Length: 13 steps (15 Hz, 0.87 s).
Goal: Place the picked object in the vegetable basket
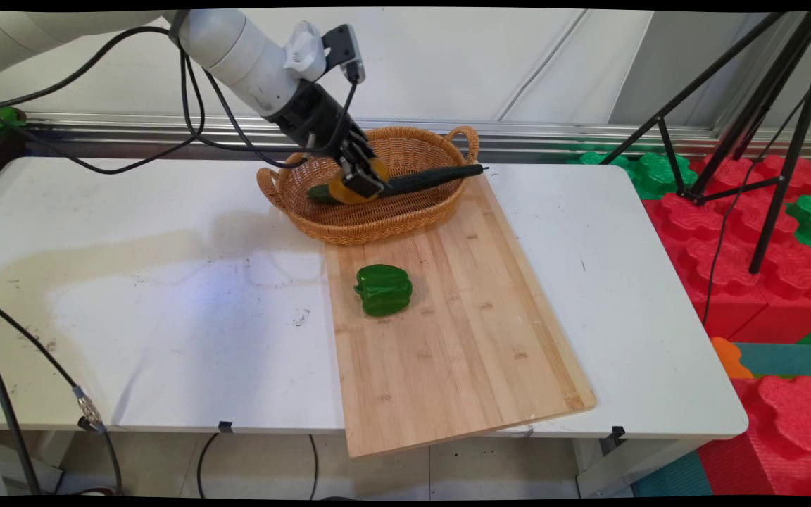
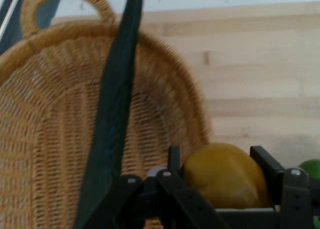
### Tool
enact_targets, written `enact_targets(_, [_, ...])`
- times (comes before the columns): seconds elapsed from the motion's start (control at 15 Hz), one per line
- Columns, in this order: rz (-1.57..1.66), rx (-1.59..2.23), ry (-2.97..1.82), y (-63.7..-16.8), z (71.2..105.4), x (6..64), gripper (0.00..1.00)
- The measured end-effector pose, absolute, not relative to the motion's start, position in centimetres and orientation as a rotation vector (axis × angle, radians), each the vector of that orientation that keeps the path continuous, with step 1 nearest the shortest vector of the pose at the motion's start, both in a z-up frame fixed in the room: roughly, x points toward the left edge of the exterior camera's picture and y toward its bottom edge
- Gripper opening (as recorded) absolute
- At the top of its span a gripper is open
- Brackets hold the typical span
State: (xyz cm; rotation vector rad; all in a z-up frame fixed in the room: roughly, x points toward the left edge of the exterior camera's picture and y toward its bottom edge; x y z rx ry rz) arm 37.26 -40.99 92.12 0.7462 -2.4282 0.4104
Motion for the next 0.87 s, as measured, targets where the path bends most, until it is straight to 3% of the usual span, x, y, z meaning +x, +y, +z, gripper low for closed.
enact_targets(0.6, [0.372,0.815,-2.489,-44.3,87.2,41.2,0.00])
enact_targets(0.67, [0.367,0.819,-2.489,-44.6,86.8,41.5,1.00])
enact_targets(0.87, [0.356,0.829,-2.481,-45.2,86.1,41.9,1.00])
